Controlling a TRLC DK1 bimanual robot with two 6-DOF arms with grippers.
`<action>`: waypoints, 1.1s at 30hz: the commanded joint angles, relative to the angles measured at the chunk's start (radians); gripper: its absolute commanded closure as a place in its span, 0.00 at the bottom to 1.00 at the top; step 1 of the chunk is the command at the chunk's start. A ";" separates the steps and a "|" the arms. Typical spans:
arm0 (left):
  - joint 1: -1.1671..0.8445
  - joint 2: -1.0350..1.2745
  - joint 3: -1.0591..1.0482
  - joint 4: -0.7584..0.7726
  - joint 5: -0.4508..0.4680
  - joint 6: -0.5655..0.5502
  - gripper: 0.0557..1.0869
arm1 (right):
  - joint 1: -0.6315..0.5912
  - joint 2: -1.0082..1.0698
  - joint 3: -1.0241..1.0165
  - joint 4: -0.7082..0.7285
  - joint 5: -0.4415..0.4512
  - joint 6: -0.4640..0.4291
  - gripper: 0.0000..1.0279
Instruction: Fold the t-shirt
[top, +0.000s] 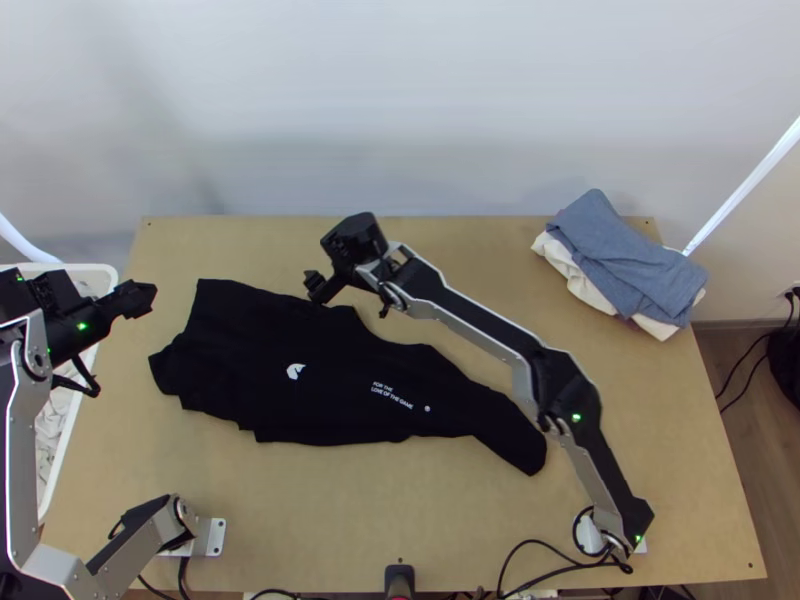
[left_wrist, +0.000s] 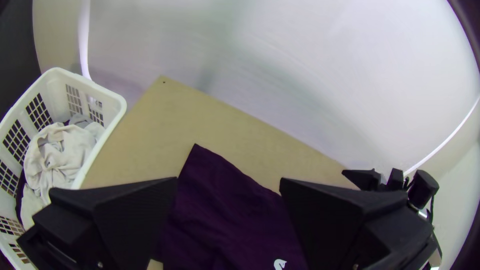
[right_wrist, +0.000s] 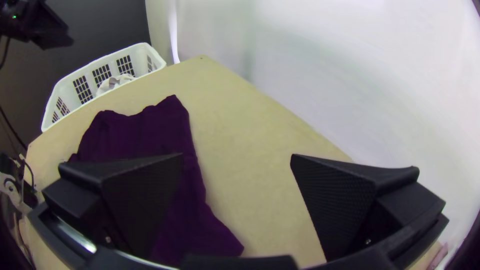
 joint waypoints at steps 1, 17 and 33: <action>0.004 -0.014 -0.041 0.021 0.008 0.015 0.04 | 0.021 0.070 0.090 -0.003 -0.001 -0.024 0.14; 0.004 -0.008 -0.087 0.033 0.009 0.012 0.04 | 0.053 0.233 0.188 -0.003 -0.073 0.197 0.16; 0.001 0.001 -0.086 0.047 0.009 0.009 0.04 | 0.075 0.300 0.192 0.011 -0.111 0.254 0.36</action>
